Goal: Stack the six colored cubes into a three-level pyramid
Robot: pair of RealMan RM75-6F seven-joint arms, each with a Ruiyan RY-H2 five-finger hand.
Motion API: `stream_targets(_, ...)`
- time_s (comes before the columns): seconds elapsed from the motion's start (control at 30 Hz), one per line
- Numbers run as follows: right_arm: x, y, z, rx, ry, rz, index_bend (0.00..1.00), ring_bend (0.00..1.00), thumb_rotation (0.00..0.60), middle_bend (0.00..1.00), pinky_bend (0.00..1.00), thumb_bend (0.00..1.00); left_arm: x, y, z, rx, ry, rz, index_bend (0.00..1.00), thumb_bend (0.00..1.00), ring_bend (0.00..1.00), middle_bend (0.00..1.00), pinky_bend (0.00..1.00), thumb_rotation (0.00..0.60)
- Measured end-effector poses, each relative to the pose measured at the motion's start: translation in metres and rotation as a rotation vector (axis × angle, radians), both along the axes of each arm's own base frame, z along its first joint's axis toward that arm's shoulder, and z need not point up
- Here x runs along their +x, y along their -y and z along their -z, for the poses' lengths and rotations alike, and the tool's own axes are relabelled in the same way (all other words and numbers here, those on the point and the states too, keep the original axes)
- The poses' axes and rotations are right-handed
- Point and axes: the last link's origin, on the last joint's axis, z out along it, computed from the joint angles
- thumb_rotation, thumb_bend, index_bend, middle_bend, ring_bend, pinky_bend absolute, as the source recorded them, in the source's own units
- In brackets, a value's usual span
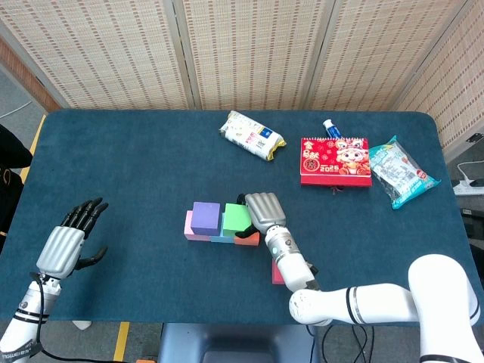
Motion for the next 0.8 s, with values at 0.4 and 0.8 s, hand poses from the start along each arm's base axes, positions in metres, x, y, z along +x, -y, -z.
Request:
stream_targets(0.4, 0.0029, -0.0001, 0.0041, -0.001, -0.016, -0.007, 0.55, 0.44, 0.6, 0.57, 0.55, 0.32, -0.0014, -0.0013, -0.0002, -0.002, 0.006, -0.002, 0.01, 0.32, 0.0, 0.02, 0.12, 0.6)
stream_targets(0.8, 0.0068, 0.0004, 0.0067, -0.002, -0.024, -0.012, 0.54, 0.43, 0.6, 0.57, 0.52, 0.32, -0.0028, -0.0024, 0.0001, -0.009, 0.008, -0.008, 0.01, 0.32, 0.0, 0.02, 0.12, 0.6)
